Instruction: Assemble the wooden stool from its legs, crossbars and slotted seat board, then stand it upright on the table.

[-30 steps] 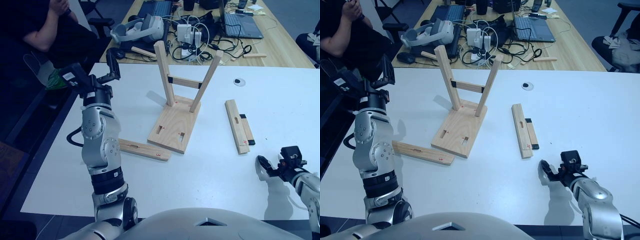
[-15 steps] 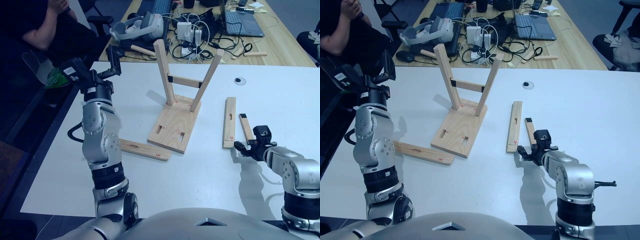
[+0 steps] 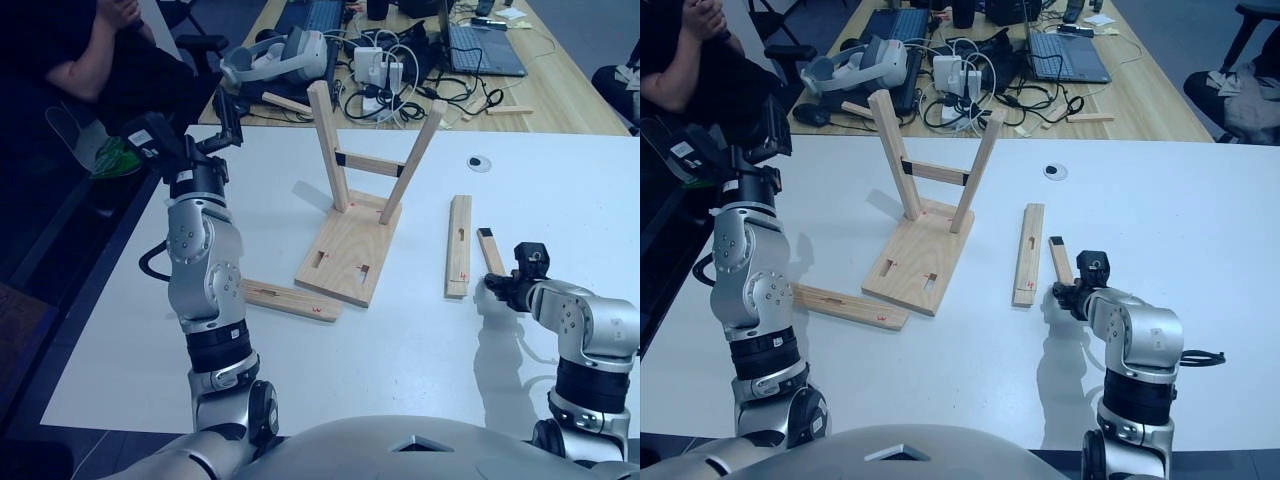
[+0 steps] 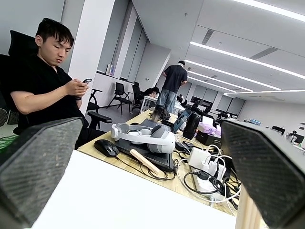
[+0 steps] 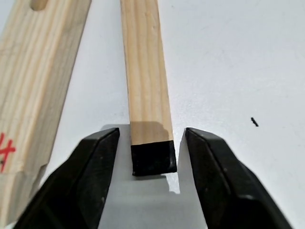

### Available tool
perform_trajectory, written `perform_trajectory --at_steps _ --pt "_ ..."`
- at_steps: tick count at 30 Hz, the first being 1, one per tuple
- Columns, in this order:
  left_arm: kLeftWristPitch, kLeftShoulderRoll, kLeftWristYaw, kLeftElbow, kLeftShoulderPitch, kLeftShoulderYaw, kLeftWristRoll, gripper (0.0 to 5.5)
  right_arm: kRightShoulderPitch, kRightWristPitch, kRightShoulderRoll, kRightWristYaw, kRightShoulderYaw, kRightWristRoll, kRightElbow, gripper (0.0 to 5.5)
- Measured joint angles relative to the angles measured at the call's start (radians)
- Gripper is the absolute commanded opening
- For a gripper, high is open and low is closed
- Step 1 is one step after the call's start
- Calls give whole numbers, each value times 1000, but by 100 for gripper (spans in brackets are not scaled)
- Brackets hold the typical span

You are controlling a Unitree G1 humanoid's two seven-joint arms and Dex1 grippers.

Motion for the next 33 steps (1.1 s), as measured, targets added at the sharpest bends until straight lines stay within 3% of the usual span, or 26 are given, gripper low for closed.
perform_trajectory --at_steps 5,10,12,15,19,22,27,33 --pt "-25 -12 6 22 -5 3 0 540 -32 -44 -20 4 -3 0 72 131" --pt "-61 -11 7 58 -17 19 0 540 -61 -47 -14 6 -14 3 106 130" --pt "-69 -10 7 75 -31 21 0 540 -83 -52 44 -8 -77 5 110 129" --pt "-71 2 0 83 -57 27 -3 540 -142 -240 126 -29 -92 18 89 129" --pt "-43 48 -35 89 -143 50 -52 540 -299 -624 131 -19 -37 0 -6 129" --pt "84 85 -119 90 -342 67 -253 540 -445 -905 104 96 71 5 -65 129" --pt "345 97 -299 29 -421 -5 -567 540 -486 -996 73 292 209 79 -77 129" --pt "451 110 -360 -41 -421 -31 -709 540 -489 -1060 52 328 262 78 -64 129"
